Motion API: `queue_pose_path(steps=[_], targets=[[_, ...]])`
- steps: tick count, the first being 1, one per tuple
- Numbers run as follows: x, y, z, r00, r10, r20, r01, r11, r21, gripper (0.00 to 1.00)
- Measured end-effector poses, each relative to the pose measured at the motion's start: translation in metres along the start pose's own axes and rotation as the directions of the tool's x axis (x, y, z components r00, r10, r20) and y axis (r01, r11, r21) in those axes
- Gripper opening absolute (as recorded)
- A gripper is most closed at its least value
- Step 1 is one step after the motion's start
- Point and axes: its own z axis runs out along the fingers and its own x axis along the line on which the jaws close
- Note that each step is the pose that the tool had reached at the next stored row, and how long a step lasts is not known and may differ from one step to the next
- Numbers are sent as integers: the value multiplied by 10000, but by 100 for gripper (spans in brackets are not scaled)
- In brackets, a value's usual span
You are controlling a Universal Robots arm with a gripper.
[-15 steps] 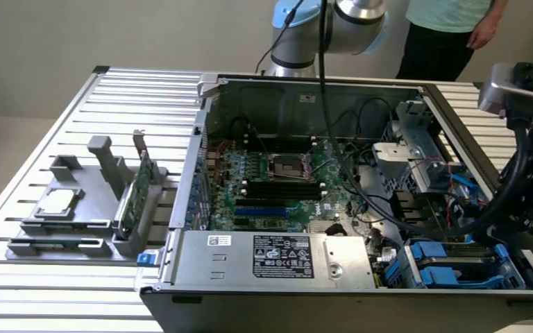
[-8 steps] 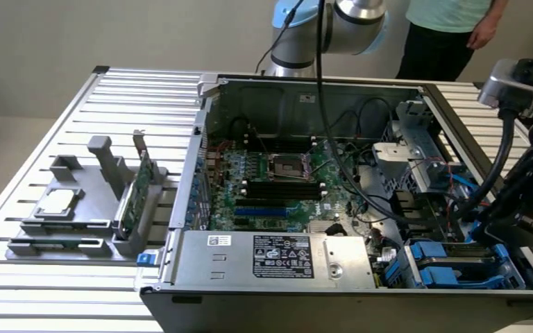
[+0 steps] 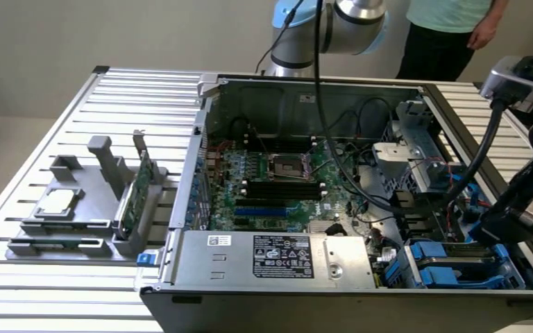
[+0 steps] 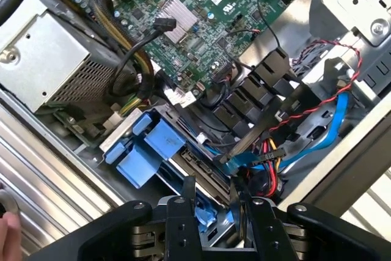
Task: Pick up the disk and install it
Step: 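Insert the first disk wire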
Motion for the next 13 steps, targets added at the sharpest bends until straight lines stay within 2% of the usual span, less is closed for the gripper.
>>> queue_pose_path(steps=[3,6,9,13], targets=[[0,0,0,9986,525,13,-525,9986,14,37],[0,0,0,9946,1039,25,-1039,9946,27,37],[0,0,0,9878,1557,39,-1557,9878,40,37],[0,0,0,9749,2226,57,-2227,9749,55,37]])
